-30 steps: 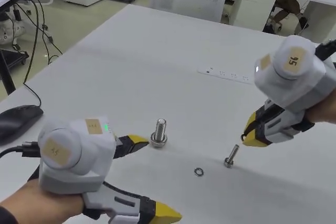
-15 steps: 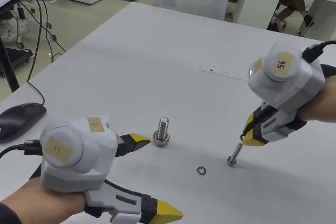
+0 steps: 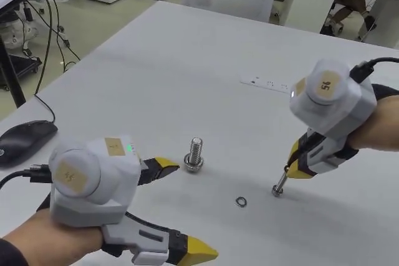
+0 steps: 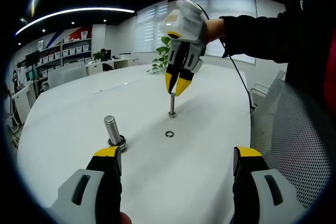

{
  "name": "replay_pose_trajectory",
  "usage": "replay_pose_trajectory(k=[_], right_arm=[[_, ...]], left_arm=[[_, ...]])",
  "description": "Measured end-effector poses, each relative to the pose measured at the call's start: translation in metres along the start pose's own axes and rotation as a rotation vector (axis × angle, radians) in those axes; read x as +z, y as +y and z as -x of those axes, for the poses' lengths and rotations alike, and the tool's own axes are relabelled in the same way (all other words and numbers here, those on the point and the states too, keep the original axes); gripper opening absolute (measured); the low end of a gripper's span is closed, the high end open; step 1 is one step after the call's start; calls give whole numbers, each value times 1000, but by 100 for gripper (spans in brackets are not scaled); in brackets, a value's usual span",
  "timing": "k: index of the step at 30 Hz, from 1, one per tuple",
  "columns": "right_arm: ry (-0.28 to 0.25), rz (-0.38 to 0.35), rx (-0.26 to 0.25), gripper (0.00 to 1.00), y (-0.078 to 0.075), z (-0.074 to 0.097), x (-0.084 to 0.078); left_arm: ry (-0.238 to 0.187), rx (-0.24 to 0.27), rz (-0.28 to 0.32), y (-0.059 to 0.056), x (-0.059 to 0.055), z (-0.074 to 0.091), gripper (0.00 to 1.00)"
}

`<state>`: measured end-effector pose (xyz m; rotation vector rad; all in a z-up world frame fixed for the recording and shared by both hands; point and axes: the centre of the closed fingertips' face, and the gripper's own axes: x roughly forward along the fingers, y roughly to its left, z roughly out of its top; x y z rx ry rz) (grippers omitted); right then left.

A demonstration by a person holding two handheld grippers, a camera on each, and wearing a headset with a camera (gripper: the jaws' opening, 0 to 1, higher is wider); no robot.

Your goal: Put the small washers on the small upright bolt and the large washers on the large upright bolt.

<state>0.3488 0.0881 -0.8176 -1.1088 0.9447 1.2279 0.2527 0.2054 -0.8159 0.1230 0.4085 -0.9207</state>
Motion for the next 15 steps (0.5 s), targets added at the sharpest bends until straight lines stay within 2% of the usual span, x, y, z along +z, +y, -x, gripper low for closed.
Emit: replay_pose_trajectory(k=[15], right_arm=[[7,0,16,13,3,-6,0]], left_arm=[[4,2,0,0,-1,1,88]])
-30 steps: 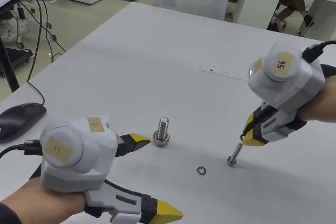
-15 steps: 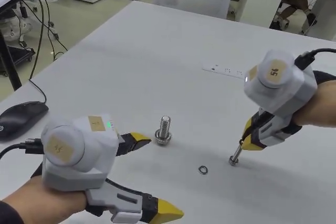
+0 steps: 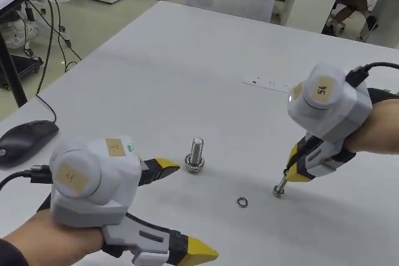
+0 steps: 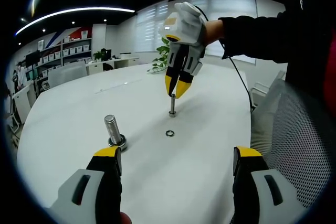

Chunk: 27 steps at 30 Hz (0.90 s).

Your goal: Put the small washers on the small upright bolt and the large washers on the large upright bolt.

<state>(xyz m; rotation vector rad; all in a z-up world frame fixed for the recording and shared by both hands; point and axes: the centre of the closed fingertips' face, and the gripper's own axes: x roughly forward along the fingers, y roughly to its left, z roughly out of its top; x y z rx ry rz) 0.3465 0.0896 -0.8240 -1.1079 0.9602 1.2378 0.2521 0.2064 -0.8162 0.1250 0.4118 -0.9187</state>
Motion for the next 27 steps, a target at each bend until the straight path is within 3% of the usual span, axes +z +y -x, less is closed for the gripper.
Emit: replay_pose_trajectory(k=[27], right_arm=[[29,-26,31,14,-5,-43,-11]], left_arm=[[1,2,0,1,-1,0,87]])
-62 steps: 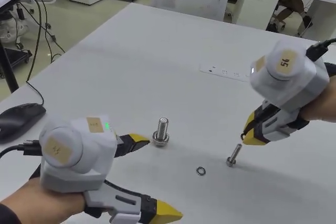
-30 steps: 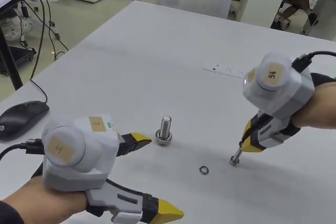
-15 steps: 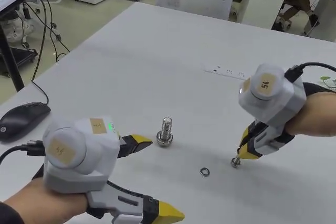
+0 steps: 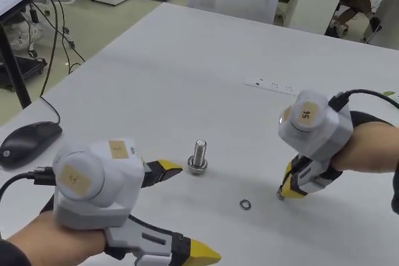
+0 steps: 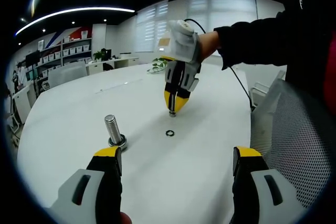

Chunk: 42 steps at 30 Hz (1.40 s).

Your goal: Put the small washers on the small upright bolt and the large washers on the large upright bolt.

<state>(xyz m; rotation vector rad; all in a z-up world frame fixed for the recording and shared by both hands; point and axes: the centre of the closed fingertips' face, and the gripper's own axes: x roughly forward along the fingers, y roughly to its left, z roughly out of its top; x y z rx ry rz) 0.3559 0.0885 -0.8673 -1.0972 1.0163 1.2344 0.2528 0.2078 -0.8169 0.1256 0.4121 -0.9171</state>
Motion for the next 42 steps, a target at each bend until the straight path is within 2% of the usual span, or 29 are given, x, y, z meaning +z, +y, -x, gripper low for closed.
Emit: replay_pose_trajectory(k=[14,20,27,42], right_arm=[[5,2,-3,15,2,-2,0],[7,-2,-1,22,5,-2,-1],[-10,-6,8,34,7,1,2],[-60,22,8,49,12,13,23]], left_arm=[[0,3,2,-1,-2,2,87],[1,3,2,-1,-2,2,87],[1,2,1,-2,-2,2,87],[-3,3,0,-1,-1,2,87]])
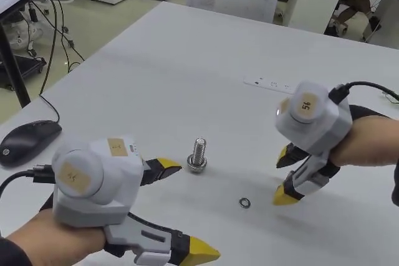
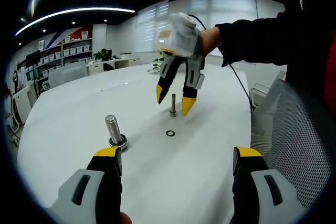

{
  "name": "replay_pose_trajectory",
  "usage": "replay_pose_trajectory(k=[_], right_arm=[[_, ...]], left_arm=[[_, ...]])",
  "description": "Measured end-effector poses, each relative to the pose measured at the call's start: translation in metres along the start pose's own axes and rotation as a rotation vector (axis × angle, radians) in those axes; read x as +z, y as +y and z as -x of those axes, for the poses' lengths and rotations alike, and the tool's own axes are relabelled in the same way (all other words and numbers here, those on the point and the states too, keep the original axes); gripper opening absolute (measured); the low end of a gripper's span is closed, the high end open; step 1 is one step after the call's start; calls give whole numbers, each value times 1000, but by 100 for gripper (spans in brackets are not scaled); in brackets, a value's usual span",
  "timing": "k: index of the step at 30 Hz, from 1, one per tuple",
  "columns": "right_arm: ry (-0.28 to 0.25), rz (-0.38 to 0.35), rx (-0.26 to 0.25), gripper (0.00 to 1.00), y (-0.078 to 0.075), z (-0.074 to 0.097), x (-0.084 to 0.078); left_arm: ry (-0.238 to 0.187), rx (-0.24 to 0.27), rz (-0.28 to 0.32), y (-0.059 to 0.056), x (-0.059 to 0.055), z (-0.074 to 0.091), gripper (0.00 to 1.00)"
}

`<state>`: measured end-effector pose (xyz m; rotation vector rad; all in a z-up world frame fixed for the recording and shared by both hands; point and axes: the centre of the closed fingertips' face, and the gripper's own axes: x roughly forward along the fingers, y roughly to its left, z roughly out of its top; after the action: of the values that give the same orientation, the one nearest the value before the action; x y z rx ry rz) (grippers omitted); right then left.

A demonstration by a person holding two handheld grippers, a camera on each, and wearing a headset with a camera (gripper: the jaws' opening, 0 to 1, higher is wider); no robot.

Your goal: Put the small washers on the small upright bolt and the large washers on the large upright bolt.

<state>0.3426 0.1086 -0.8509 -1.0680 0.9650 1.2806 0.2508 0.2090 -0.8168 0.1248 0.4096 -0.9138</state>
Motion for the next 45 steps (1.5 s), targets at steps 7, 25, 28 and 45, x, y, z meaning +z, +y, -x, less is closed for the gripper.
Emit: replay_pose_trajectory(k=[7,25,28,45], right_arm=[[-8,38,19,51,3,-2,11],[8,97,72,51,22,-14,31],[20,110,80,50,26,-19,33],[66,125,117,48,36,-34,32]], left_arm=[[-2,1,0,1,1,0,88],[-6,1,-1,1,2,0,87],[-7,2,-1,1,2,0,87],[-15,9,7,0,1,3,87]])
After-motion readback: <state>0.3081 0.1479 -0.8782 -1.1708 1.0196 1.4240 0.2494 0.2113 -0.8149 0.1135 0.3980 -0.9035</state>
